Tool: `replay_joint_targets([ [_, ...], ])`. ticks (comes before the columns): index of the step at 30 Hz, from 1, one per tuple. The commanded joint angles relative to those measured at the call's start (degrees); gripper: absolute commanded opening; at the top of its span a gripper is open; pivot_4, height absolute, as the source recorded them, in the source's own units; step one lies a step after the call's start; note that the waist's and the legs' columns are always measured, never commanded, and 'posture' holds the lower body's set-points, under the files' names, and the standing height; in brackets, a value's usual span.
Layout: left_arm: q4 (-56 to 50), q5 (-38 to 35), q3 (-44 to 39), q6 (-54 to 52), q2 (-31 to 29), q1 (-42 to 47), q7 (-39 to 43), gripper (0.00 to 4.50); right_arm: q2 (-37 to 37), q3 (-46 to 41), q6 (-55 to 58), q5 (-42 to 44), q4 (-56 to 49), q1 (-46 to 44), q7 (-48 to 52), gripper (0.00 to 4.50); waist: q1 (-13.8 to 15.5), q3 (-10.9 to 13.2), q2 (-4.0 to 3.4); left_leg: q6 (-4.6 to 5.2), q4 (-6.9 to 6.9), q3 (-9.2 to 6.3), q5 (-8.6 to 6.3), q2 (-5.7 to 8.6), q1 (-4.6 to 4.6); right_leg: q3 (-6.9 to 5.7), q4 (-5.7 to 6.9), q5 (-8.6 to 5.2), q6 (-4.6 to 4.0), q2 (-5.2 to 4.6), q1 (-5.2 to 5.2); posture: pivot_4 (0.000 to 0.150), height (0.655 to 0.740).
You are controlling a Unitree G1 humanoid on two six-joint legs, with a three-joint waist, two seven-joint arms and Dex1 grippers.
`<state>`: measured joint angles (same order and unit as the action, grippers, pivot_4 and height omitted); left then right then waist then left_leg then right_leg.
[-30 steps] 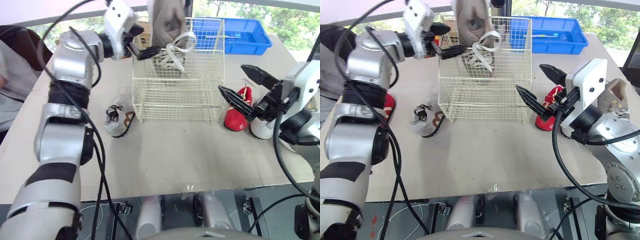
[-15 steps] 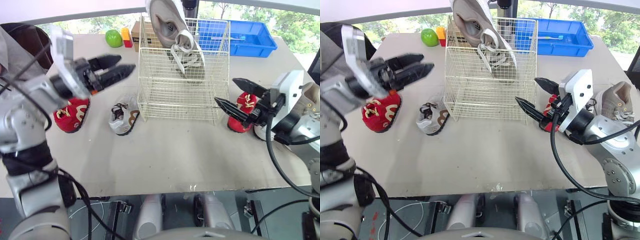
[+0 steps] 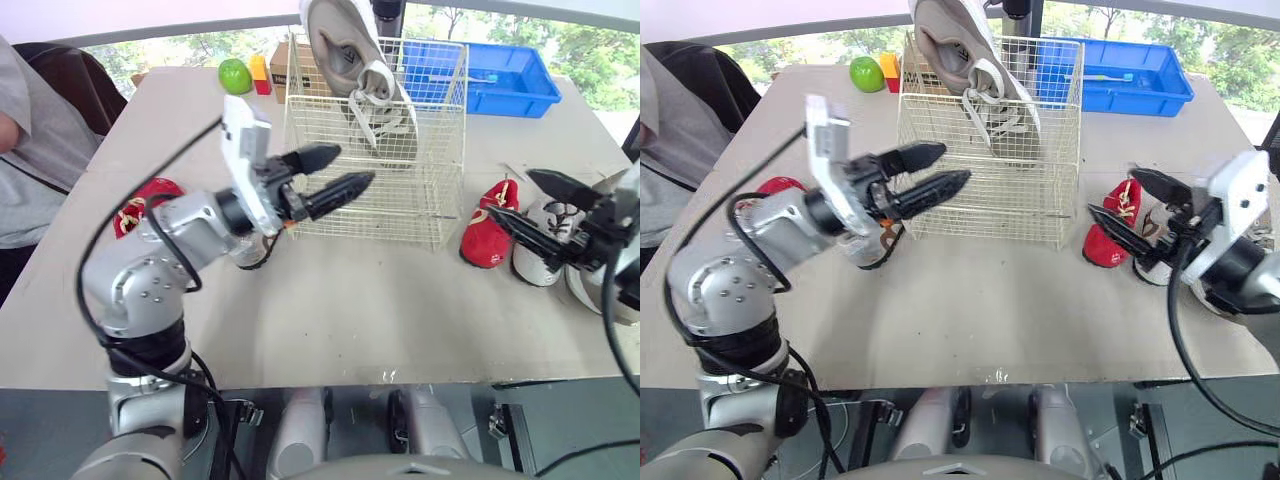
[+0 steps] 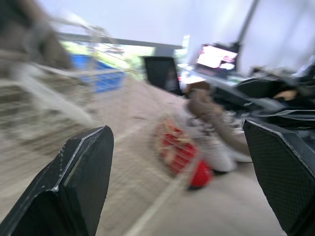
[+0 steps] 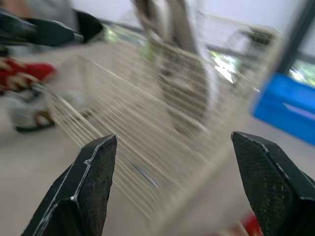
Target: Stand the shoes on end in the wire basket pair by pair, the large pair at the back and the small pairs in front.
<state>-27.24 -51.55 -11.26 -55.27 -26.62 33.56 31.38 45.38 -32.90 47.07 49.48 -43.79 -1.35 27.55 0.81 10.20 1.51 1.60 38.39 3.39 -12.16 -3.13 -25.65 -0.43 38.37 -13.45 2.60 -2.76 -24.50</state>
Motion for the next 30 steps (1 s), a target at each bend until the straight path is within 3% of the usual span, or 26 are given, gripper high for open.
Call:
replay_joint_targets([
  [1,-2.6,-0.4,4.1,3.0,-1.0,-1.7,5.5,4.48,3.1,-6.8,3.8,-4.6,2.3,5.4,-2.9,3.51,0.0,0.0,-0.01,0.00,-0.01,-0.01,0.00,0.00,0.03,-0.01,0.01,0.00,0.00,0.01,0.02,0.150,0.7400],
  [4,-4.9,-4.1,7.9,3.2,-1.8,-4.6,12.8,4.48,6.0,-10.3,9.8,-6.2,6.7,7.0,-6.0,3.51,-0.2,-0.1,-0.14,0.00,-0.01,0.12,0.00,0.00,0.13,0.15,0.02,0.00,-0.01,0.03,0.03,0.150,0.7400],
  [8,-4.2,-0.4,12.4,7.5,-3.8,-6.5,19.7,4.48,12.3,-8.5,18.9,-7.7,17.2,1.3,-8.2,3.51,-0.4,-0.1,-0.15,0.01,0.00,0.15,0.00,0.00,0.17,0.24,0.04,0.00,-0.02,0.08,0.03,0.150,0.7400],
  [15,-5.1,-0.5,14.0,9.7,-3.0,-7.8,19.8,4.48,24.1,16.2,11.7,-23.2,53.0,-17.9,-2.0,3.51,-0.9,-0.2,-0.27,0.08,-0.01,0.18,-0.02,0.07,0.14,0.43,-0.07,-0.01,-0.03,0.13,0.05,0.150,0.7400],
  [18,-6.1,-1.0,13.2,9.9,-3.0,-8.7,18.3,4.48,23.2,29.0,6.3,-31.1,70.6,-31.0,6.4,3.51,-1.5,-0.2,-0.36,0.12,-0.01,0.19,-0.05,0.07,0.10,0.47,-0.17,0.00,0.00,0.15,0.03,0.150,0.7400],
  [22,-7.9,-1.4,13.0,10.3,-3.1,-9.7,17.2,4.48,17.7,38.4,2.2,-37.4,90.3,-43.4,17.7,3.51,-1.6,-0.2,-0.37,0.13,-0.08,0.25,-0.06,0.07,0.11,0.55,-0.29,0.03,0.04,0.18,0.02,0.150,0.7400],
  [26,-9.1,-0.4,13.2,11.6,-4.4,-10.4,17.9,4.50,13.4,39.7,-0.1,-41.1,102.8,-50.4,21.6,2.51,-1.8,-0.3,-0.29,0.13,-0.05,0.28,-0.06,0.04,0.12,0.59,-0.35,0.06,0.07,0.21,0.04,0.150,0.7400],
  [30,-9.0,-0.6,13.4,12.2,-4.2,-11.1,17.1,4.50,13.4,37.7,-2.8,-42.9,107.1,-52.5,22.8,0.71,-1.7,-0.3,-0.16,0.13,-0.03,0.24,-0.06,0.02,0.20,0.57,-0.37,0.06,0.07,0.23,0.17,0.150,0.7400],
])
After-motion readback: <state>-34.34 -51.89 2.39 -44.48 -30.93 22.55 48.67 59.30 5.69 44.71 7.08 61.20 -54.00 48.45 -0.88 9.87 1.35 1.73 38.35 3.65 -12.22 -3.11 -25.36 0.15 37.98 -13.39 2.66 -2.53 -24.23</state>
